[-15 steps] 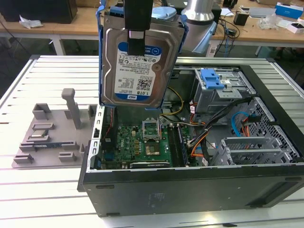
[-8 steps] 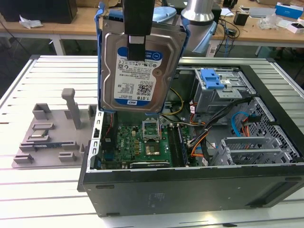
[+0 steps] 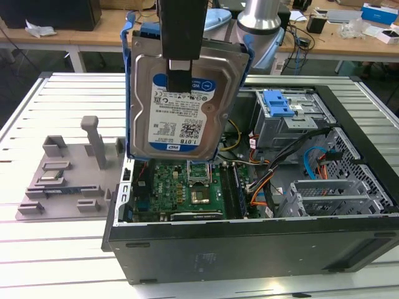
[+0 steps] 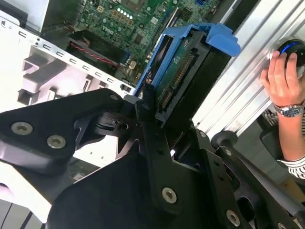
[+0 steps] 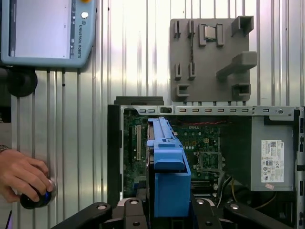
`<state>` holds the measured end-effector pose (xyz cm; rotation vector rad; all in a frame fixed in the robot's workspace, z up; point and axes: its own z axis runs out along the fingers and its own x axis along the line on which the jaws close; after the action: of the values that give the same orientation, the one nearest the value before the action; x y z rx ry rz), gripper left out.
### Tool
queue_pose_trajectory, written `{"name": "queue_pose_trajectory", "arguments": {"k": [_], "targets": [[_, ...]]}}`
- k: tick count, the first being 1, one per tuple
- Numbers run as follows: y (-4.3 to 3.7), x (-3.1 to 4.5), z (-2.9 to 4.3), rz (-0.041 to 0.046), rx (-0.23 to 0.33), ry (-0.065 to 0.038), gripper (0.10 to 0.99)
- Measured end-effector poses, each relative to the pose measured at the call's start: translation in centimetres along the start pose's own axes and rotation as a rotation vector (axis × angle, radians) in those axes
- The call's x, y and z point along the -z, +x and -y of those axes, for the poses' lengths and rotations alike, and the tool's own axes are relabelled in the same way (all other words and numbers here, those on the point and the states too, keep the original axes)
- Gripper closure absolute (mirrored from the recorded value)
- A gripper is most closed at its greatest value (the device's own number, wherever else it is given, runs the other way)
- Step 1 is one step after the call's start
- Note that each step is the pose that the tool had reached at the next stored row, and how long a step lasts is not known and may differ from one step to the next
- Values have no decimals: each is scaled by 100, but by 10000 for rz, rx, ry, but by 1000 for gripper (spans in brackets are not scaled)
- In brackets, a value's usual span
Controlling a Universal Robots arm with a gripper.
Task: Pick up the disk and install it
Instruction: 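Pick up the disk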
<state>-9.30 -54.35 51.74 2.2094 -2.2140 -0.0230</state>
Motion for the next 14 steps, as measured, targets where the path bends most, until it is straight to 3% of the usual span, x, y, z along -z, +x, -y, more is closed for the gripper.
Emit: {"name": "queue_pose_trajectory", "arguments": {"k": [2,8,14], "targets": [[41,-4,11,4,0,1,722],[41,1,246,5,1,1,722],[40,7,544,5,0,-4,722]]}}
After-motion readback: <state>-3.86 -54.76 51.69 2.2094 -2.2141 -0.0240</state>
